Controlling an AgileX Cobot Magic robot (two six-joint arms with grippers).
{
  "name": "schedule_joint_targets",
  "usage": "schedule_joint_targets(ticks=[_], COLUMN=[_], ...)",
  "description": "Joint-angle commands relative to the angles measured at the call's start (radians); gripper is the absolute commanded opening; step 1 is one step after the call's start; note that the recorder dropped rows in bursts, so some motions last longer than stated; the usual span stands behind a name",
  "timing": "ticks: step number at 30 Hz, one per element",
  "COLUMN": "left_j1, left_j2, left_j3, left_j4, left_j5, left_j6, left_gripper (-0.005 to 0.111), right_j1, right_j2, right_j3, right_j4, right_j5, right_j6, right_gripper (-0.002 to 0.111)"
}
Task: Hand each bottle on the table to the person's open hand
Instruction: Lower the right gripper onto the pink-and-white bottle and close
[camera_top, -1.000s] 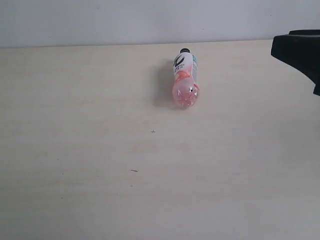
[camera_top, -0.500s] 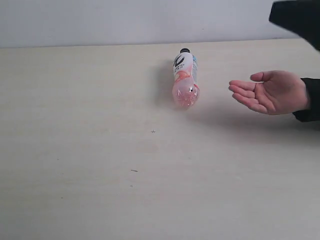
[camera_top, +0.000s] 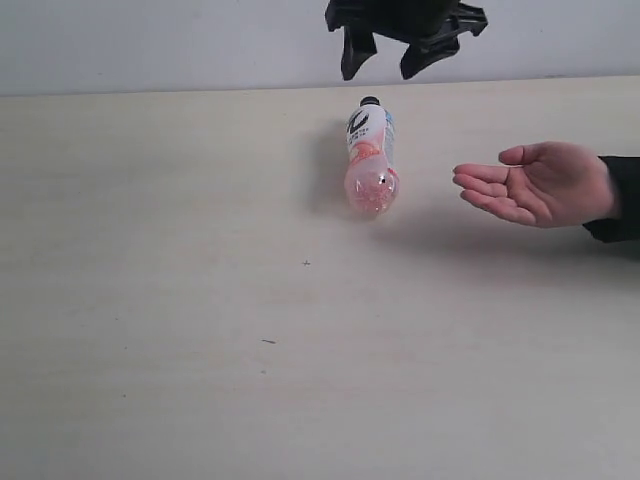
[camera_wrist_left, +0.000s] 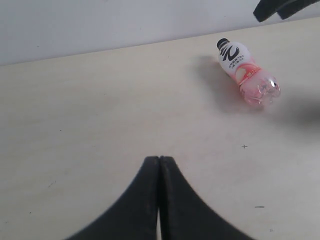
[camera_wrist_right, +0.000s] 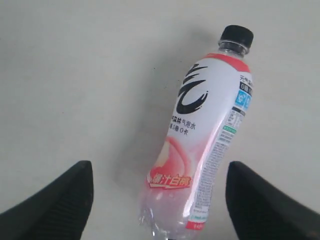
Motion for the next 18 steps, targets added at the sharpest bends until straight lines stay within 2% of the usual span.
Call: schedule_joint_targets(ticks=[1, 4, 18], left_j1=[-0.005, -0.005, -0.005], left_j2=[-0.005, -0.005, -0.005], left_j3=[0.005, 0.005, 0.005], left_j4=[0.008, 0.008, 0.008], left_j5=[-0.007, -0.007, -0.007], left_j6=[0.0, 0.0, 0.0], left_gripper=[0.0, 0.0, 0.0], right_j1=[0.022, 0.022, 0.022], right_j2=[0.163, 0.242, 0.336], right_j3=[-0.171, -0.225, -0.225], right_j4=[-0.066, -0.138, -0.145], right_j5=[0.084, 0.093, 0.059], right_j6=[0.111, 0.18, 0.21], right_gripper=[0.071, 0.071, 0.07])
